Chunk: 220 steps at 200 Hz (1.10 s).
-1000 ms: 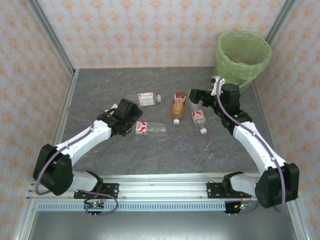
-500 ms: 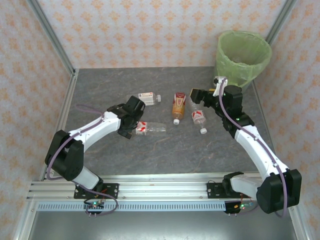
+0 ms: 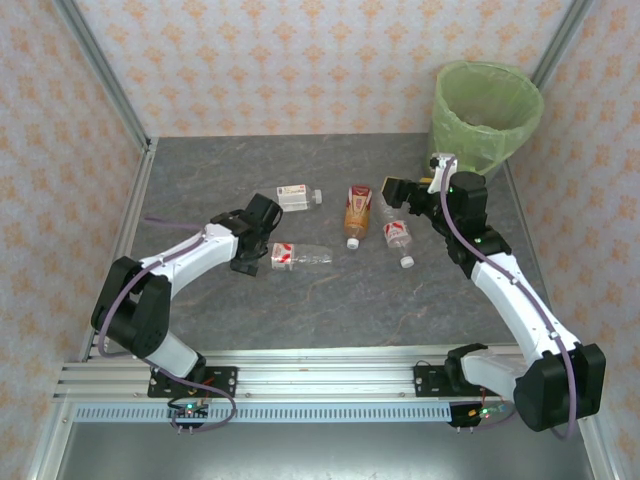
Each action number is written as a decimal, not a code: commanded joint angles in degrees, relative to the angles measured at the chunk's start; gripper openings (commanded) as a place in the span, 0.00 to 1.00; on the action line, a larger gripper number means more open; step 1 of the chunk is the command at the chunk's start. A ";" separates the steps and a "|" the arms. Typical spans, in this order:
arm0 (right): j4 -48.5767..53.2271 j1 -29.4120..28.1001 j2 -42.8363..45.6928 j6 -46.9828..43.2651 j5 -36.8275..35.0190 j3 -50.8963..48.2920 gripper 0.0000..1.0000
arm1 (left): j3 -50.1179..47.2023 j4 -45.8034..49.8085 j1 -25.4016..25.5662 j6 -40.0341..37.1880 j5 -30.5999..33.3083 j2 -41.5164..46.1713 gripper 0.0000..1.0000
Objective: Put the plastic bottles in the bin
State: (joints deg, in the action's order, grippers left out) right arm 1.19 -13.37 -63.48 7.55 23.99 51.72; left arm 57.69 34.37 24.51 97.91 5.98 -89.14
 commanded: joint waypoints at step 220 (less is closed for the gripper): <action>4.23 -0.40 2.84 0.97 -1.13 0.48 0.99 | -1.30 -8.48 -4.32 0.12 -0.70 -10.18 0.40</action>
State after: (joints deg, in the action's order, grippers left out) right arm 5.28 -13.37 -61.63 8.38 23.77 51.72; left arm 56.38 25.19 20.84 98.96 3.25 -98.89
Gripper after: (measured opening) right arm 0.992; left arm 0.437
